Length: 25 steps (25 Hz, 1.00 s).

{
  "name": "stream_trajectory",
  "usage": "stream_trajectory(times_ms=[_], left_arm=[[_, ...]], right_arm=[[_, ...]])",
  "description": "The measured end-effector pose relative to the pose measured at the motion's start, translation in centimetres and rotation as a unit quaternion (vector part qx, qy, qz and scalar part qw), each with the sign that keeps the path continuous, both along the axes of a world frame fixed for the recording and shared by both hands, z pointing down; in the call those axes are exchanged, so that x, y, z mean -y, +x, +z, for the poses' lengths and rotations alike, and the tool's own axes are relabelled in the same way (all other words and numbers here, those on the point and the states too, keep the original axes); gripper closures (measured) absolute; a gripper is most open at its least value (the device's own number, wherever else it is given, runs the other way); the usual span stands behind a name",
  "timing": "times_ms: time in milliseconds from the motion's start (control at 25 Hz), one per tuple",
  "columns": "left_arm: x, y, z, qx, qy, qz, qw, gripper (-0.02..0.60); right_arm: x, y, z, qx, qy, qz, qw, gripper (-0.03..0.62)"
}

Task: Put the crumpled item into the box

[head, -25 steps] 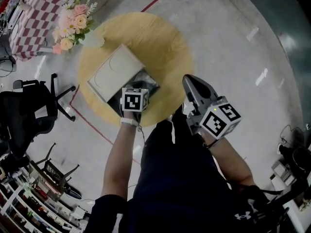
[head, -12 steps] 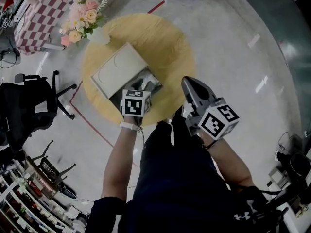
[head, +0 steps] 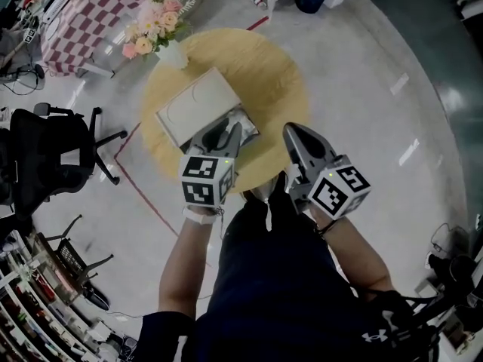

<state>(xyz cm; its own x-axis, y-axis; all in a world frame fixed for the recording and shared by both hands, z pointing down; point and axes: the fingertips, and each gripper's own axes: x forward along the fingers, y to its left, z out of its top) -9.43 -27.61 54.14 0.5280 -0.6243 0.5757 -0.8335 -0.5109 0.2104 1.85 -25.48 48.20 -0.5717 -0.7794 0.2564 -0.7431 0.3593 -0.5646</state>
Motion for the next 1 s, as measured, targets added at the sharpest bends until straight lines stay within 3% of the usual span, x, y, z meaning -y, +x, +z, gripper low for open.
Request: stream_trajectory(times_ms=[440, 720, 1000], left_arm=[[-3.4, -0.3, -9.1, -0.063, 0.093, -0.004, 0.9937, 0.544], [-4.5, -0.9, -14.5, -0.087, 0.155, -0.011, 0.9841, 0.558], [-5.2, -0.9, -16.8, -0.121, 0.169, -0.020, 0.9781, 0.565]], right_arm=[[-1.5, -2.6, -3.7, -0.001, 0.040, -0.021, 0.999, 0.589], [-2.1, -3.4, -6.9, -0.006, 0.074, -0.033, 0.997, 0.589], [-2.4, -3.6, -10.1, -0.019, 0.118, -0.036, 0.992, 0.589]])
